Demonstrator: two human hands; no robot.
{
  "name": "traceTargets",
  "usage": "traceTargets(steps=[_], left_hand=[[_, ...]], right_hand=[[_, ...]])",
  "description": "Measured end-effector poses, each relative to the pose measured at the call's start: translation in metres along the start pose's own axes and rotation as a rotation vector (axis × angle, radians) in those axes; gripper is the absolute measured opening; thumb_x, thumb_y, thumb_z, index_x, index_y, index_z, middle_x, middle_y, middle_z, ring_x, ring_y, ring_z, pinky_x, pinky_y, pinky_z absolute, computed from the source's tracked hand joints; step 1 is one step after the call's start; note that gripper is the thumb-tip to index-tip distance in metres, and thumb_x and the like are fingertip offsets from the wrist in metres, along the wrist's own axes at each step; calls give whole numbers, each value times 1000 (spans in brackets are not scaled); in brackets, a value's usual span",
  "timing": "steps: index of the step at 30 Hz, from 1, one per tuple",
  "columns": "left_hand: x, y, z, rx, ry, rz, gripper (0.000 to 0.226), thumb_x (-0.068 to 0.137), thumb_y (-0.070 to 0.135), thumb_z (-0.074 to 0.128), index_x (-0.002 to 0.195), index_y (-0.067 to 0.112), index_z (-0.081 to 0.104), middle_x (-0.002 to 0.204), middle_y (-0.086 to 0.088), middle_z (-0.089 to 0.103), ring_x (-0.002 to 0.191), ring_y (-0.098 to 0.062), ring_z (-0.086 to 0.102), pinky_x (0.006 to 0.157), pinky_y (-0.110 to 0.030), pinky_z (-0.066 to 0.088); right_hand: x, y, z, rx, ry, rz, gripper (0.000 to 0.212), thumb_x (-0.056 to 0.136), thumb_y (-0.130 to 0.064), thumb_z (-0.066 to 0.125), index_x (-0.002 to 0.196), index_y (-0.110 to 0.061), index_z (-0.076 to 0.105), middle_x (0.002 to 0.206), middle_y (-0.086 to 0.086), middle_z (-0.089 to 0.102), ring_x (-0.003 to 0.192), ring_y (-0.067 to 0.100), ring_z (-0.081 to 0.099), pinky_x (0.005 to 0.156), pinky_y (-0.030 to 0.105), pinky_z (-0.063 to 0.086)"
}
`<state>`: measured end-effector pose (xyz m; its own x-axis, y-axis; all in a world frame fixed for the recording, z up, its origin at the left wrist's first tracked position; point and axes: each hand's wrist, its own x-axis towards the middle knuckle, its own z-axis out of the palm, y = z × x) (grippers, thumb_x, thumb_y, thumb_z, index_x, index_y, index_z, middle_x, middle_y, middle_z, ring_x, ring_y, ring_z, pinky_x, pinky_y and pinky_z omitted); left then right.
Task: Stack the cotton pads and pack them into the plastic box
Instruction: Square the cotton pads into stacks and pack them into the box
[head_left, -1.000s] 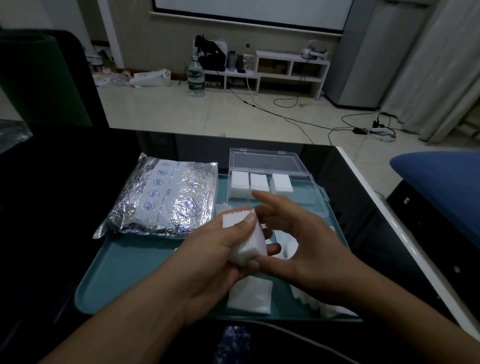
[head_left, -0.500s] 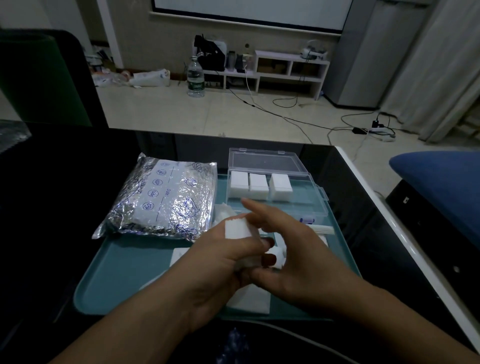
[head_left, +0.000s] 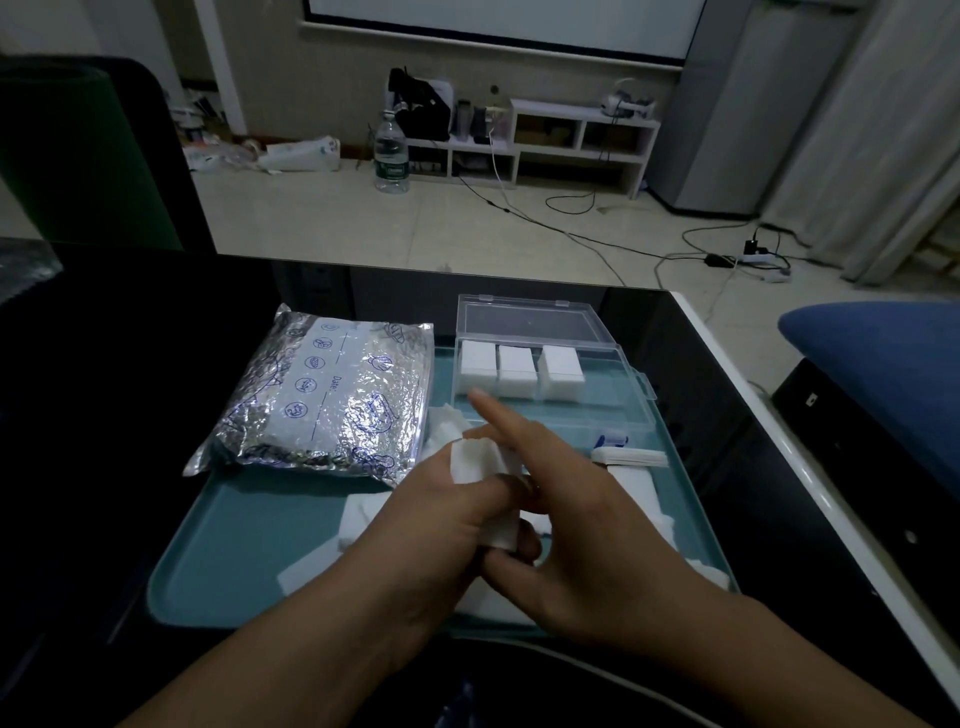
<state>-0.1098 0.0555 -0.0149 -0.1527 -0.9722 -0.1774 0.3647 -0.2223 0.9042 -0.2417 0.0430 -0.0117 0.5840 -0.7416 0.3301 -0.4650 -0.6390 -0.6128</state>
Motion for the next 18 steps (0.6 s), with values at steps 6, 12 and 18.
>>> traceTargets(steps=[6,12,18], left_hand=[[-1,-1,0,69,2,36,30,82,-3,62,110,6,65,105,-25,69,94,-39,66,77,-39,50],[-1,9,-5,27,-12,-14,43,75,7,72,117,11,63,102,-18,73,93,-34,71,69,-34,55],[-2,13,-4,-7,-16,-59,29,88,2,62,116,6,64,104,-22,71,95,-42,69,78,-44,56]], right_hand=[[1,2,1,-1,-2,31,98,73,-23,74,150,-41,18,130,-12,53,114,6,55,92,31,51],[2,5,-5,-10,35,-10,96,72,-25,80,149,-37,25,131,-13,55,114,1,54,92,18,47],[1,6,2,2,-8,-3,93,77,-33,78,152,-34,22,138,-15,48,121,1,49,96,26,48]])
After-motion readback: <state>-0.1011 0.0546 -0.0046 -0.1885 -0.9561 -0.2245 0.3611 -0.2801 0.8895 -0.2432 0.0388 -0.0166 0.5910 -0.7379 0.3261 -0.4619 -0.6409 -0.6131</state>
